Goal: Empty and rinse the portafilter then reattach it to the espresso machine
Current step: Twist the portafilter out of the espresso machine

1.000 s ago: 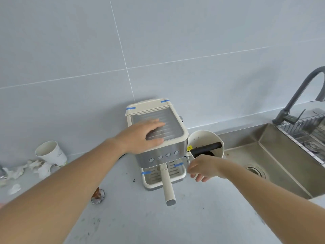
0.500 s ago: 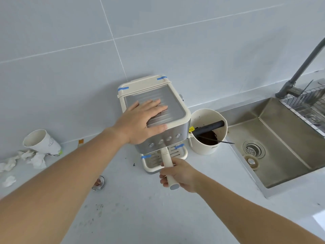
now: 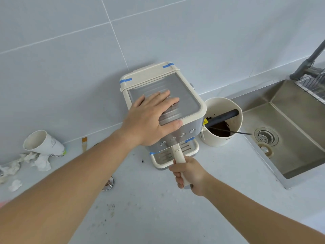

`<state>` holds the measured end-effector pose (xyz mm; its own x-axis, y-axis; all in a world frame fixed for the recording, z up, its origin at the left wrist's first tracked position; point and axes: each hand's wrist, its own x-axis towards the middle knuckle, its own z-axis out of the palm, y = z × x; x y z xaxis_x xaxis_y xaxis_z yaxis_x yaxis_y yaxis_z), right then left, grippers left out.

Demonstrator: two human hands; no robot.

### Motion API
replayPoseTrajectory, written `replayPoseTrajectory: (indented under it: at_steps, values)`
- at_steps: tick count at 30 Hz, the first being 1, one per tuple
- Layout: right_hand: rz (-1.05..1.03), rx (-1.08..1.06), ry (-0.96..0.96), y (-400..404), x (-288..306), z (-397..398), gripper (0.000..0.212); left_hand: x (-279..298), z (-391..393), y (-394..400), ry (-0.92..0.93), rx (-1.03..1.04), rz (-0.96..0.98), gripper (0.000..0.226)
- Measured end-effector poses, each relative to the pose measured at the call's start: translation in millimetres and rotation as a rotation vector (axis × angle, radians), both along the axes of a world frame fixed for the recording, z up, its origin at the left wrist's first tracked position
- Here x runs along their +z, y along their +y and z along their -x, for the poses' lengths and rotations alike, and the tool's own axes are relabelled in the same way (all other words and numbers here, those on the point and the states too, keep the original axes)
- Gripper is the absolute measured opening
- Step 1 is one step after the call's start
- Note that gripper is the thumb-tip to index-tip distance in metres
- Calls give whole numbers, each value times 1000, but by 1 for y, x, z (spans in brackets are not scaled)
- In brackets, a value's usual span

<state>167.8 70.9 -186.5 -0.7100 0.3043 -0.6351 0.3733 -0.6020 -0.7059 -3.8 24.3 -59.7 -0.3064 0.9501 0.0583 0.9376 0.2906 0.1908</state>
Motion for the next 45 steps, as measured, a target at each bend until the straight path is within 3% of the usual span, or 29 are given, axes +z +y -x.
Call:
replayPoseTrajectory:
  at_steps: [9, 16, 25, 45]
  values:
    - [-64, -87, -49, -15, 5, 5, 20, 0, -1, 0, -2, 8, 6, 73]
    - [176, -501, 67, -87, -9, 85, 22, 4, -2, -1, -7, 13, 27, 71]
    - [249, -628, 94, -99, -23, 117, 24, 4, -1, 0, -19, 0, 23, 66]
    - [244, -372, -59, -121, -38, 22, 22, 4, 1, 1, -21, 2, 40, 69]
